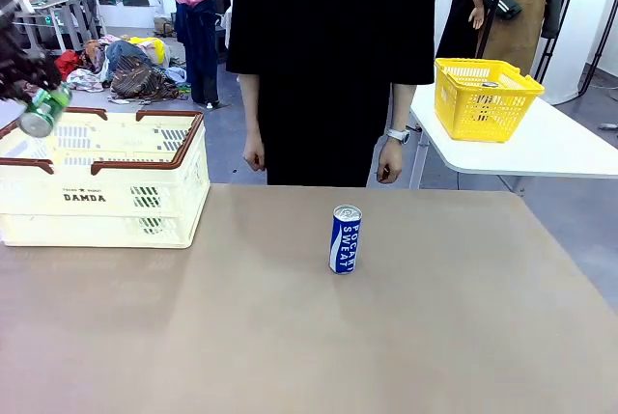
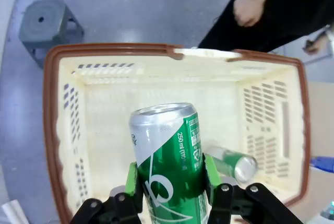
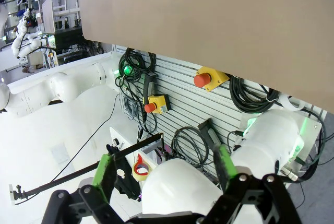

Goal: Place the drinks into the Shopping basket.
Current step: Pick up one drink and place it into the Shopping basket.

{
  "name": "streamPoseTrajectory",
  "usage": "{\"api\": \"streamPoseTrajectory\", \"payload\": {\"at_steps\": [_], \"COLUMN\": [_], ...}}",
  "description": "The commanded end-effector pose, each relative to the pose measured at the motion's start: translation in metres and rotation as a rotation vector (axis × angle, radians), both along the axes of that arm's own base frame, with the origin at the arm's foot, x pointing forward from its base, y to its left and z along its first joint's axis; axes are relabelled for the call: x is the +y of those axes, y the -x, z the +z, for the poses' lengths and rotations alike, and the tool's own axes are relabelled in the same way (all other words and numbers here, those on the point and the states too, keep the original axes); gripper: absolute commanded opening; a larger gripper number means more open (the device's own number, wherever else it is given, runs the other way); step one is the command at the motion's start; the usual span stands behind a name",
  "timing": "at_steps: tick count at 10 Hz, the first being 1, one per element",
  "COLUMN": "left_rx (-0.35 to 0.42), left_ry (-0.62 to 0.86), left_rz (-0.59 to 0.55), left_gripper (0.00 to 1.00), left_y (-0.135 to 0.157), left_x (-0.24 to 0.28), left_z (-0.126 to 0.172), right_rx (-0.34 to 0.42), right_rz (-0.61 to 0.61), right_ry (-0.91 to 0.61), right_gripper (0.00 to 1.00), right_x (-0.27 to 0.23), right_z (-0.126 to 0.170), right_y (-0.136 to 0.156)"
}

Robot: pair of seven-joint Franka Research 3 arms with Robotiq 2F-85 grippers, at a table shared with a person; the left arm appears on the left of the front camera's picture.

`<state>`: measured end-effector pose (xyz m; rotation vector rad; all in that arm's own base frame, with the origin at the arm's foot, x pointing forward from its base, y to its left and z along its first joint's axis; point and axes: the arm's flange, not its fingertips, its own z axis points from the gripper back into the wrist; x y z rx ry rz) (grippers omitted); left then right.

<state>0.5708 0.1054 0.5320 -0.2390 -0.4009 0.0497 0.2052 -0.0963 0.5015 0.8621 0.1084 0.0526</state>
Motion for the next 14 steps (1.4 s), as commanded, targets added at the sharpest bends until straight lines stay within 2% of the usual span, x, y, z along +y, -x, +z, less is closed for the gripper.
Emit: {"api": "streamPoseTrajectory", "payload": {"at_steps": [1, 6, 8, 10, 14], "left_rx": [0.002, 0.130, 0.108, 0.122, 0.184], "left_ry": [-0.006, -0.032, -0.035, -0.039, -0.050], "left_rz": [-0.006, -0.024, -0.031, -0.048, -0.075], "left_gripper": [0.00, 0.00, 0.00, 0.00, 0.00], "left_y": [-0.016, -0.009, 0.005, 0.014, 0.005], "left_x": [0.002, -0.010, -0.015, -0.019, -0.027], "left_z": [-0.011, -0.084, -0.089, -0.095, -0.126], "right_rx": [-0.010, -0.010, -0.010, -0.010, -0.010], "right_rz": [0.007, 0.007, 0.007, 0.007, 0.007], "right_ry": [-0.010, -0.010, -0.010, -0.010, -0.010], "right_gripper": [1.00, 1.00, 1.00, 1.00, 1.00], "right_x": [0.000, 0.000, 0.000, 0.000, 0.000], "right_z": [0.002, 0.002, 0.002, 0.002, 0.002], "right_y": [-0.001, -0.001, -0.001, -0.001, -0.001]}}
